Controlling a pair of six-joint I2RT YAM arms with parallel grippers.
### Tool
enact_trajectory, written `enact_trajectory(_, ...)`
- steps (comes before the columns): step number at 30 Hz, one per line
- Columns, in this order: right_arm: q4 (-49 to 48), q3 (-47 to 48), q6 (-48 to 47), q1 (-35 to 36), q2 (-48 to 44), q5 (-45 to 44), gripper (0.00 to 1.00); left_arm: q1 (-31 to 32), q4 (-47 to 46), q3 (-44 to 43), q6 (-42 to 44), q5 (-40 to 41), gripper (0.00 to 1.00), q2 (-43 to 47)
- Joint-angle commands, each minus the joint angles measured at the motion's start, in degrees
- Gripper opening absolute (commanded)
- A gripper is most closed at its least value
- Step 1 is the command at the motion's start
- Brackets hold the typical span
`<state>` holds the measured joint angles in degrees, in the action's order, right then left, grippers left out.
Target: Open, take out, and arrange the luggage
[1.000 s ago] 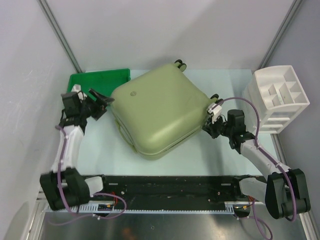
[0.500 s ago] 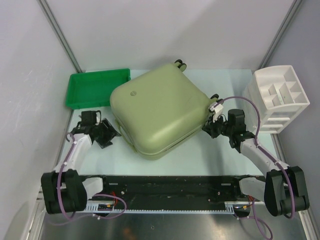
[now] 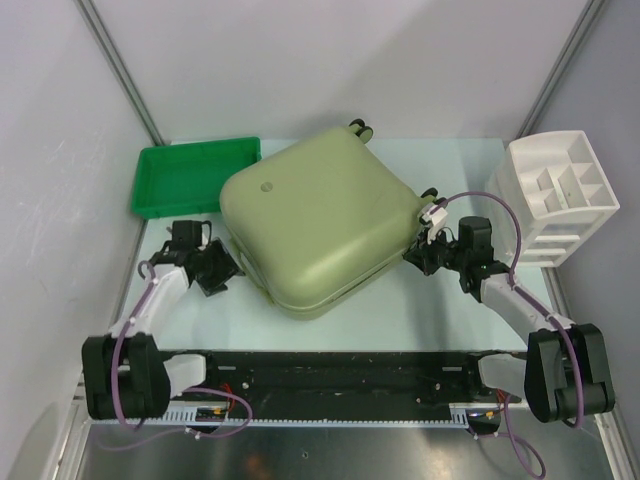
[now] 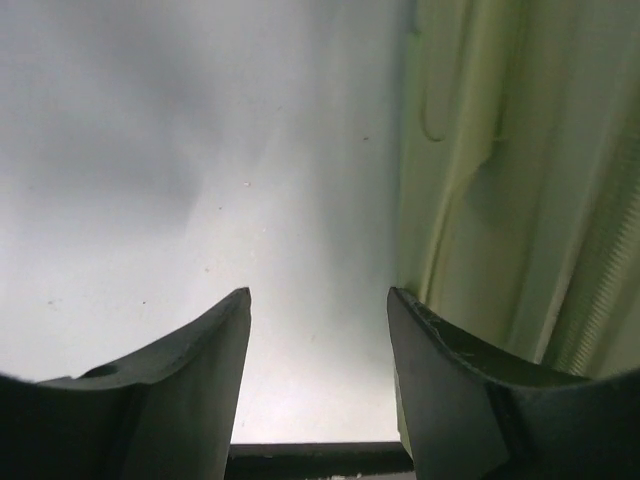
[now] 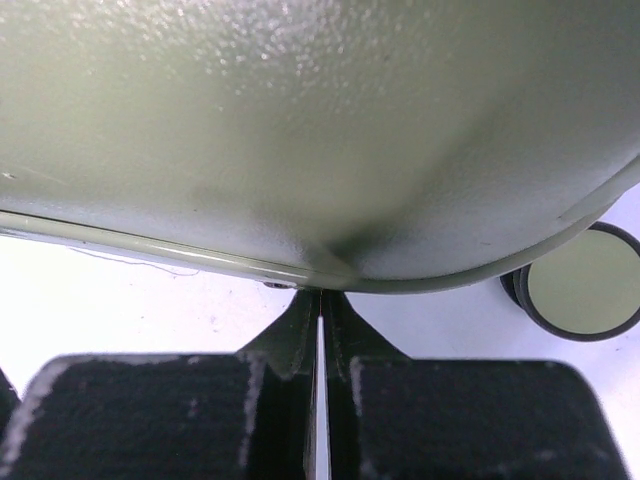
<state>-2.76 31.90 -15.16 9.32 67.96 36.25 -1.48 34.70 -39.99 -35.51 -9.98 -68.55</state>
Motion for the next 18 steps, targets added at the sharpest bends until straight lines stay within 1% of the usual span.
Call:
enact_trajectory(1,-3.82,0.27,-1.81,0.08,1.99,2.07,0.0,0.51,-4.38,-2.46,-0.53,-6.19,0.64,8.43)
enact_trajectory(3,-4.18,0.27,-1.81,-0.09,2.35,3.21,0.0,0.51,-3.33,-2.29,-1.23,-6.28,0.65,10.01)
enact_trajectory(5,-4.0,0.27,-3.12,-0.09,2.44,4.35,0.0,0.51,-3.15,-1.68,-1.67,-6.37,0.66,9.58)
enact_trajectory(8,-4.27,0.27,-3.12,-0.36,2.35,5.14,0.0,0.94,-3.5,-0.1,-2.81,-6.37,0.66,6.95)
enact_trajectory(10,-4.44,0.18,-3.56,-0.53,2.44,5.59,0.0,0.95,-3.93,0.44,-2.73,-6.02,0.65,3.27)
enact_trajectory(12,-4.53,0.18,-4.0,-0.53,2.7,5.94,0.0,0.86,-5.07,1.05,-2.55,-5.32,0.63,1.24)
enact_trajectory(16,-4.53,0.09,-5.14,-0.53,3.93,6.2,0.05,0.95,-7.01,1.31,-2.11,-3.91,0.57,-2.45)
enact_trajectory(18,-4.88,0.0,-5.32,-0.53,5.07,6.46,0.11,0.95,-8.23,1.4,-2.46,-3.65,0.55,-4.04)
